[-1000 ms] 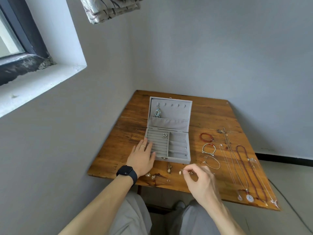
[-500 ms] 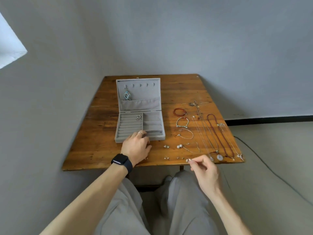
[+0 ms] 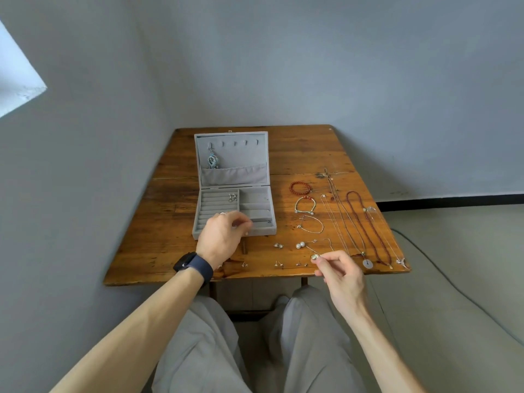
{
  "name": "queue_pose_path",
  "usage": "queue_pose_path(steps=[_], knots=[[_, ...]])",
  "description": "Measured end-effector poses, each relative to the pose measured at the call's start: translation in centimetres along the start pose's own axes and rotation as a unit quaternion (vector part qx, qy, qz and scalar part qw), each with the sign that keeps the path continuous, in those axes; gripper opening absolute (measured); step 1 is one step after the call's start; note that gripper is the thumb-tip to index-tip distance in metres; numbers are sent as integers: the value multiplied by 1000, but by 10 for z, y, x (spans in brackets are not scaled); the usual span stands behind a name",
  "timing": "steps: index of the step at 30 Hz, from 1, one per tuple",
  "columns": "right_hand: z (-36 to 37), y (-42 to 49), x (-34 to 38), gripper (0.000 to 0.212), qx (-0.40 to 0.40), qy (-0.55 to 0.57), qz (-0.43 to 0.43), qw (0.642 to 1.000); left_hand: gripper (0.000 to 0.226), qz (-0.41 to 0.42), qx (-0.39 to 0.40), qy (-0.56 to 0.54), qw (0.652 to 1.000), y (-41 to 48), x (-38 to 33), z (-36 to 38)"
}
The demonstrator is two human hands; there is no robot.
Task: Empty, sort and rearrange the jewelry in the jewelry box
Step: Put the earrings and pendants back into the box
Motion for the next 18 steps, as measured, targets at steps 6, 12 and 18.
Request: queue_pose_path(steps=[6, 12, 18], knots=[[25, 23, 37, 12, -8, -35, -46, 998, 11, -44, -37, -139, 989, -8, 14, -26], [73, 53, 85, 11, 36, -34, -73, 996, 7, -79, -75, -178, 978, -10, 45, -53], [129, 81, 119, 10, 113, -33, -108, 987, 8, -141, -117, -234, 955, -5, 85, -74]])
Point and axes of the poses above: each hand's wrist, its own y-axis towards the middle knuckle, its own z-axis out of the palm, x = y × z, the point moved 7 cm from there along y, towards the middle knuckle, and after that the axes turned 6 degrees about -y, right-handed, at the moved point
